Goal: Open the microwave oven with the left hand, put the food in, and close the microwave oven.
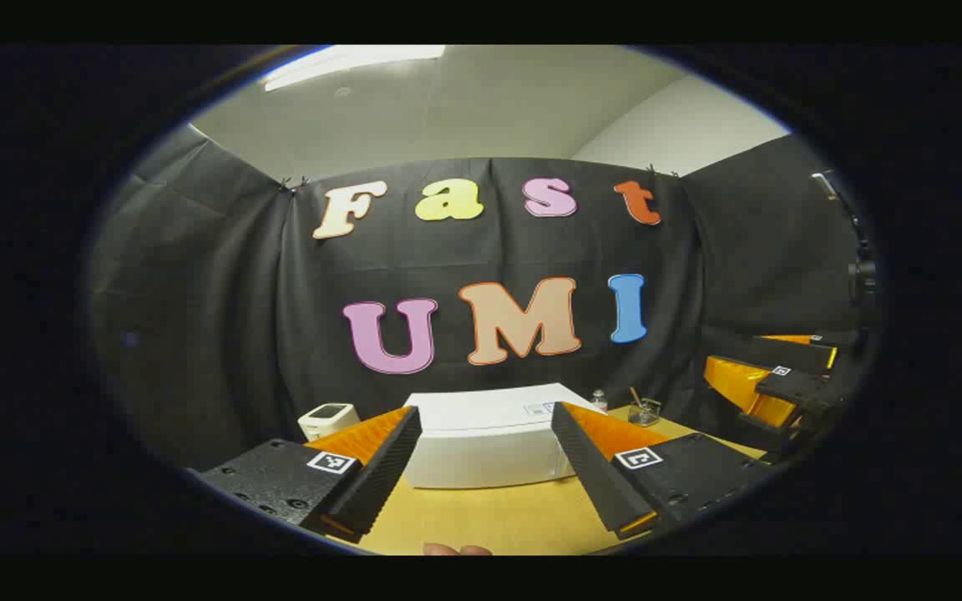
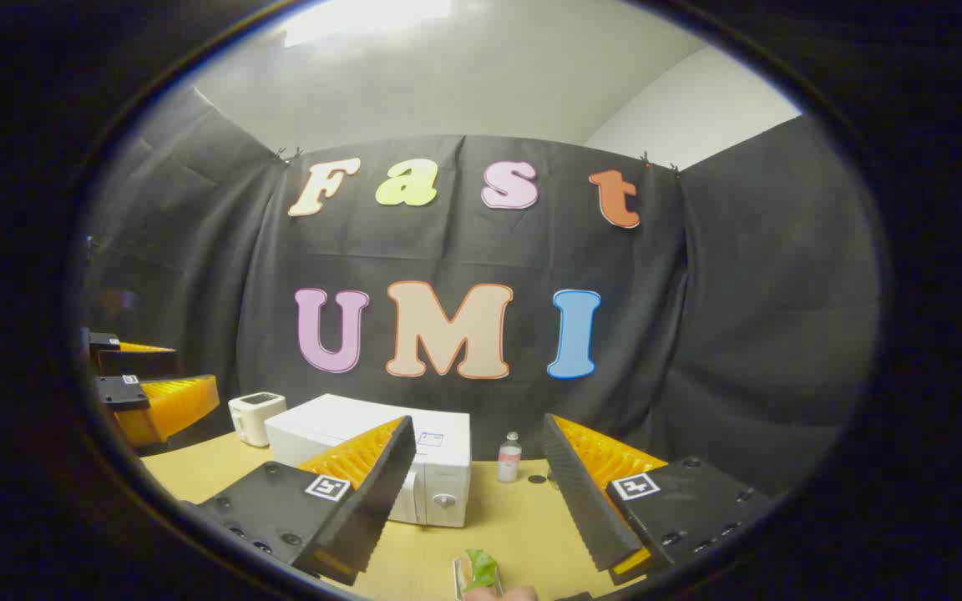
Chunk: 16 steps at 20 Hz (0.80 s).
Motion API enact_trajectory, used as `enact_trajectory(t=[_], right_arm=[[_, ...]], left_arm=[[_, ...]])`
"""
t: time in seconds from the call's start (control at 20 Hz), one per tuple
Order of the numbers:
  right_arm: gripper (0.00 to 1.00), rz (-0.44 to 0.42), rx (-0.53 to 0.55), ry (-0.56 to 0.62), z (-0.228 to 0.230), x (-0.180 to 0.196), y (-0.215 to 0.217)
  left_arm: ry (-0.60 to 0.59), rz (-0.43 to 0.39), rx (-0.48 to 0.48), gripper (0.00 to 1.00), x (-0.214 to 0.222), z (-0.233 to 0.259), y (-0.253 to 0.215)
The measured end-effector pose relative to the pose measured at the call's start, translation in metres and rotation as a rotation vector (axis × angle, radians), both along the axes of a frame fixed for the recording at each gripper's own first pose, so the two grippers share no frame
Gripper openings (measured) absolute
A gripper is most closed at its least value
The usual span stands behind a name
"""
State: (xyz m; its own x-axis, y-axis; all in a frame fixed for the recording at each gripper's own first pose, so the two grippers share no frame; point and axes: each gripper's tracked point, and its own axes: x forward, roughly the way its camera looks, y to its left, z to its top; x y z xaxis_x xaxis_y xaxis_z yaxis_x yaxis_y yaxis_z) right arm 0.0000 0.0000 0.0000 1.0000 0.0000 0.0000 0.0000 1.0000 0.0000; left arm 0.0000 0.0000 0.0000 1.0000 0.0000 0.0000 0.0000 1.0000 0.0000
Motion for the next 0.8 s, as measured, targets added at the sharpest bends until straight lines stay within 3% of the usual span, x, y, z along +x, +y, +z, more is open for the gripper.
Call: enact_trajectory(t=[0.1, 0.8], right_arm=[[0.96, 0.007, -0.012, -0.005, 0.001, 0.002, 0.002], [0.96, 0.05, -0.015, 0.007, -0.004, 0.012, 0.012]], left_arm=[[0.004, 0.012, -0.001, 0.97, 0.002, -0.002, 0.004], [0.026, 0.031, 0.001, 1.0, 0.009, -0.011, 0.01]])
